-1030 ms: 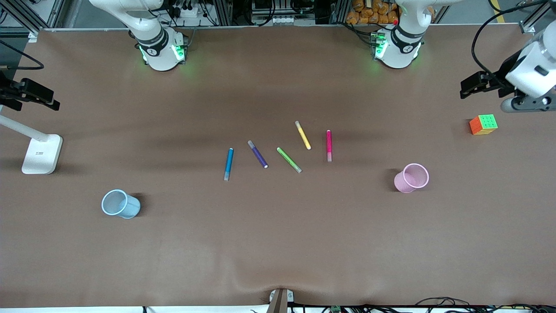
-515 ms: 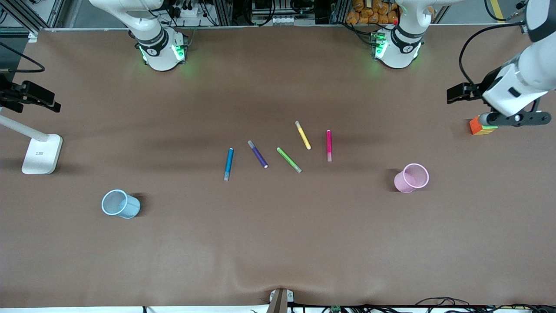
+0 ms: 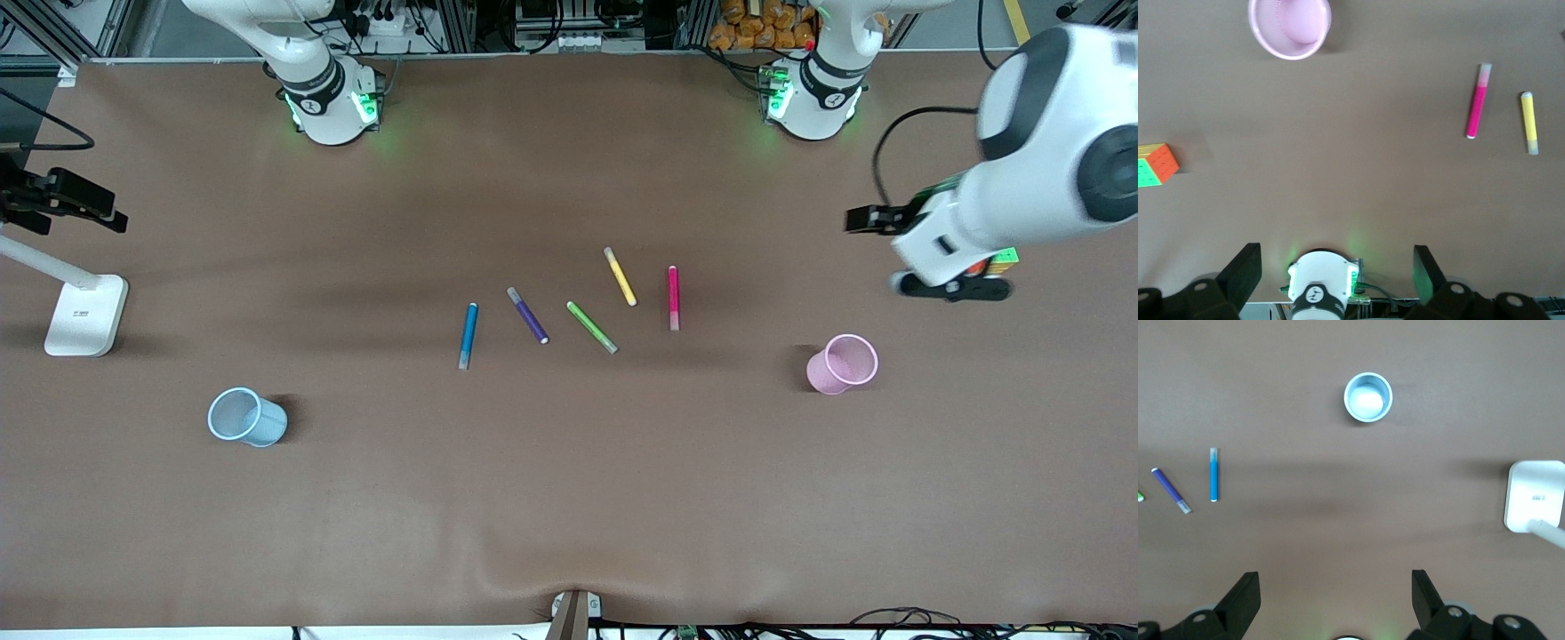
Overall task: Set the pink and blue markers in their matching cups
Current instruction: 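Reach the left gripper to the pink marker while the right gripper reaches the blue marker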
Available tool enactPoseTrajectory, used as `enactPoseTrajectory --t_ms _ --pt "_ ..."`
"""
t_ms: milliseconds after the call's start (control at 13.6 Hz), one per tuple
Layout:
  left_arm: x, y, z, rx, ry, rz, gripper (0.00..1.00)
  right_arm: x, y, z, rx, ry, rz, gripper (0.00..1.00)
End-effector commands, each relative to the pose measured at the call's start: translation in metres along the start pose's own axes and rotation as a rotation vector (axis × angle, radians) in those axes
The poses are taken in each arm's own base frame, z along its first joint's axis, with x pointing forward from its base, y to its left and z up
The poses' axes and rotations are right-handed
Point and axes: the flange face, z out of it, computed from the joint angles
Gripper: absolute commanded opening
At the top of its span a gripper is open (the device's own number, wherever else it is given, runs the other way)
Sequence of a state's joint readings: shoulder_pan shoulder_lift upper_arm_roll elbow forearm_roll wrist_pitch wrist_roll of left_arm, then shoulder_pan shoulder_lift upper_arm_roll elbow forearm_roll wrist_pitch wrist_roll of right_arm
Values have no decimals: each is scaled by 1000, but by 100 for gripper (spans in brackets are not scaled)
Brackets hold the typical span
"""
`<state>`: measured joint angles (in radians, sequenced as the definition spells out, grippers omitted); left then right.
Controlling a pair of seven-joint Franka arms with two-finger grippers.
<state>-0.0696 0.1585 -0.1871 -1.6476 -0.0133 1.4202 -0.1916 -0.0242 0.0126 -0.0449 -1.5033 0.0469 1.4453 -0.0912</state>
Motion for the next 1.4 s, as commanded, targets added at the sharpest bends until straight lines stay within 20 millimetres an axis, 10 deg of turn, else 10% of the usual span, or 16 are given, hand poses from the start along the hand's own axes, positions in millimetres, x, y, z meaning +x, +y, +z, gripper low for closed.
enactPoseTrajectory --t_ms 0,515,1325 --pt "23 38 16 7 -38 -4 100 6 -16 -11 10 35 -49 100" --pt "53 130 80 42 -19 -101 100 24 -56 24 9 -9 -115 100" --pt "93 192 171 21 29 -214 100 62 -117 83 2 -46 -177 100"
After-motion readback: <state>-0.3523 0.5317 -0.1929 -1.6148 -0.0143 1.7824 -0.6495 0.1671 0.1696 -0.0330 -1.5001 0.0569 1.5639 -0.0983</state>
